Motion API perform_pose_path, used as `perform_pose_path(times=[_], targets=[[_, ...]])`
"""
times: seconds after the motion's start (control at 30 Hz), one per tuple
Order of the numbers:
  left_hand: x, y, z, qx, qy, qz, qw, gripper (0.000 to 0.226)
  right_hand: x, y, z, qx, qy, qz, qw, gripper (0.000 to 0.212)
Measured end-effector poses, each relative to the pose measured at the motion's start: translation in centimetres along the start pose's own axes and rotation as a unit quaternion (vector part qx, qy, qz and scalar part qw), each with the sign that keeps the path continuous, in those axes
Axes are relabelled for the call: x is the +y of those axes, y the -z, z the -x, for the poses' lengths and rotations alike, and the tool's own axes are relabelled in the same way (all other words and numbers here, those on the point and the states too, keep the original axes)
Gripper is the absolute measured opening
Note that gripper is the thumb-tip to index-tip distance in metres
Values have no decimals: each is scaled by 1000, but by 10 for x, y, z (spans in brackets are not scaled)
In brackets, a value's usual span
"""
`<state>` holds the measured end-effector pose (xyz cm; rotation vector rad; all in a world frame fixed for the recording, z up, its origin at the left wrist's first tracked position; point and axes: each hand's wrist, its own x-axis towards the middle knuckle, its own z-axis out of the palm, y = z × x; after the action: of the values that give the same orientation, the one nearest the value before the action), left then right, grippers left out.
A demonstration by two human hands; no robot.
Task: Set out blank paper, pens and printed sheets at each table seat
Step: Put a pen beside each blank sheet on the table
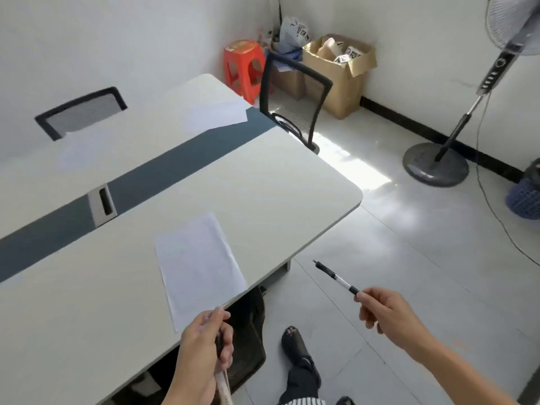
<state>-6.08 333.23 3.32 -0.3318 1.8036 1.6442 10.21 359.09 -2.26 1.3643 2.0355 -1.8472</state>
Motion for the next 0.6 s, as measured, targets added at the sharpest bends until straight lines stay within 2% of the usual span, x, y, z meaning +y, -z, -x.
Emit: perform_pose_path(times=[0.2, 0.47, 0.53, 0.6], targets=[[23, 16, -41, 62, -30, 78, 995, 23, -76, -40, -88, -60, 39, 107, 992, 21], [51, 15, -74, 70, -45, 111, 990, 24, -137, -105, -188, -45, 58, 201, 977, 21], [51, 18, -76, 78, -46, 114, 989, 26, -132, -123, -207, -42, 64, 266, 961, 21], [46, 25, -77, 105, -39, 118, 987, 28, -125, -138, -223, -46, 68, 360, 929, 19]])
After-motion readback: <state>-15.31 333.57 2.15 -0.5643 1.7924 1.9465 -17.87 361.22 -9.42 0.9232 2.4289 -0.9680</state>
